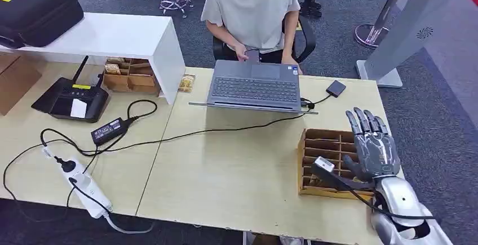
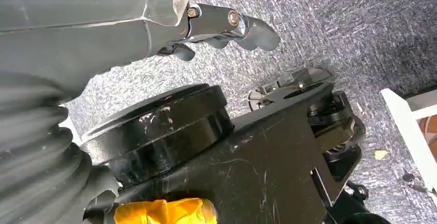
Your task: Pass the card to the sensor for recognition and then transmit it.
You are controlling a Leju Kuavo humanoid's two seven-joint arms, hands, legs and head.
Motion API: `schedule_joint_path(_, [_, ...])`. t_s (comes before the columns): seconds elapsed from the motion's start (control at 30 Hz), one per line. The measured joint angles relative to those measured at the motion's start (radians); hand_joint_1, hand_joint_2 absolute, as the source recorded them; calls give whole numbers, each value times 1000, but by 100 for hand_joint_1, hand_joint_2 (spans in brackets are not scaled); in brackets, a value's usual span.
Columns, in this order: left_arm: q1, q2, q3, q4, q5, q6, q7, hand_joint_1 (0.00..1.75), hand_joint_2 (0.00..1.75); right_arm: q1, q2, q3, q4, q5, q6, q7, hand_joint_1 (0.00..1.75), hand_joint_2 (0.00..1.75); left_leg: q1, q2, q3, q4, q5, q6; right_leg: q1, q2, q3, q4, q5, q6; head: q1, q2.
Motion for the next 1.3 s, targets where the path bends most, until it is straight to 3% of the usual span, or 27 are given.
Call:
schedule_joint_path(1.13, [-1,-1,6,0,-16,0,0,0,175,-32,-5,19,62,-6,13,19,0,175,0,0,0,0,0,0,0,0,0,0,0,0,0,0])
schedule_joint_path(1.17, [-1,-1,6,0,-18,0,0,0,175,-32,-5,16,67,-5,12,22,44,175,0,0,0,0,0,0,0,0,0,0,0,0,0,0])
schedule_joint_path(1.2, [-1,-1,6,0,-18,0,1,0,175,-32,-5,13,72,-4,10,24,175,175,0,0,0,0,0,0,0,0,0,0,0,0,0,0])
schedule_joint_path(1.3, [-1,-1,6,0,-21,0,2,0,175,-33,-5,10,83,5,7,24,175,175,0,0,0,0,0,0,0,0,0,0,0,0,0,0])
